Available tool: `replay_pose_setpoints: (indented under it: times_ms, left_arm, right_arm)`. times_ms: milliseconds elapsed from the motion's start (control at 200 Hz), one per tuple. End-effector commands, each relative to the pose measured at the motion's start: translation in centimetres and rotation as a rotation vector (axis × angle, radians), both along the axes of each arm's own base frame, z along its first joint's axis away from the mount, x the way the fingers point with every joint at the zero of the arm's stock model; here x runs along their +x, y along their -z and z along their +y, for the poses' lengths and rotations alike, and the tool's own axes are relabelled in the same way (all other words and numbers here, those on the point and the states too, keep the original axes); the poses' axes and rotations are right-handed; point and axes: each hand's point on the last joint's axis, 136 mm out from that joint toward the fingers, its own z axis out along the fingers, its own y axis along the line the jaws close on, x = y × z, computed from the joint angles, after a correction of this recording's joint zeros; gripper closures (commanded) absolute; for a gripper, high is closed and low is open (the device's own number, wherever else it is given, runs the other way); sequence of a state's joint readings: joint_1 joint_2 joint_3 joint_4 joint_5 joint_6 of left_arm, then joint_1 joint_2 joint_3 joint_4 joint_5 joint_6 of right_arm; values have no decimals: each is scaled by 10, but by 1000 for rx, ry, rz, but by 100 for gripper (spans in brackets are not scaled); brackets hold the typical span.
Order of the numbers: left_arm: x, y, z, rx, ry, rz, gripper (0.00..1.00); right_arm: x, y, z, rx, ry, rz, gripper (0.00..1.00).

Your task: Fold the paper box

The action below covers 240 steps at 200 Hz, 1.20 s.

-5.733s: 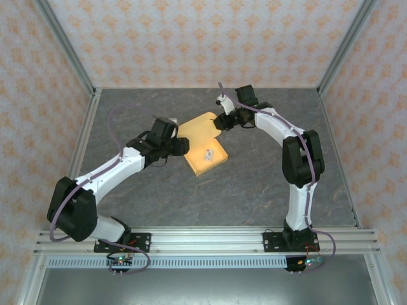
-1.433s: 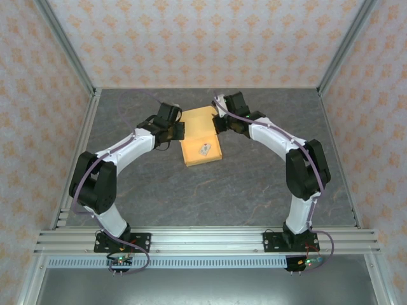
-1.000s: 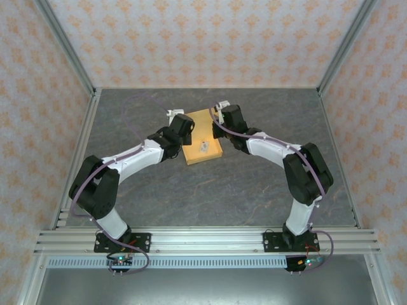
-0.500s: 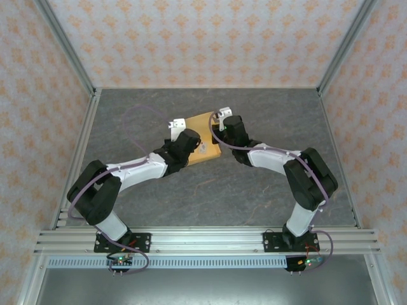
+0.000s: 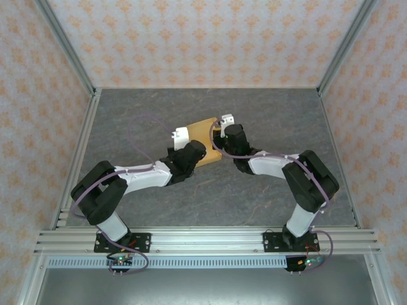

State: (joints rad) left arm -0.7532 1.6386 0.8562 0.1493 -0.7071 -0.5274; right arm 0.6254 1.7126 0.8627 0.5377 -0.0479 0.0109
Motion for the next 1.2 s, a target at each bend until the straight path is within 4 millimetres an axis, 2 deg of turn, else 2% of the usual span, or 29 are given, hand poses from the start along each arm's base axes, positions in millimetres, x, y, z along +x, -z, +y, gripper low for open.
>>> replay_pose_setpoints:
  times_ms: [0,525,756,1196]
  left_arm:
    - [-2,-4,9,-10,-87,-75,100]
    - [-20,25,17,51,-123,-69,100]
    - [-26,35,20,71,-122,-52,100]
    - [-40,43,33,97,-138,-47,100]
  right_arm:
    - [-3,-20,-3,60,45,-52,100]
    - [-22,7,-6,68,71,-36,100]
    - [-28,20,-14,77,105,-25,100]
    - [-43,22,-8,69,158,-47,100]
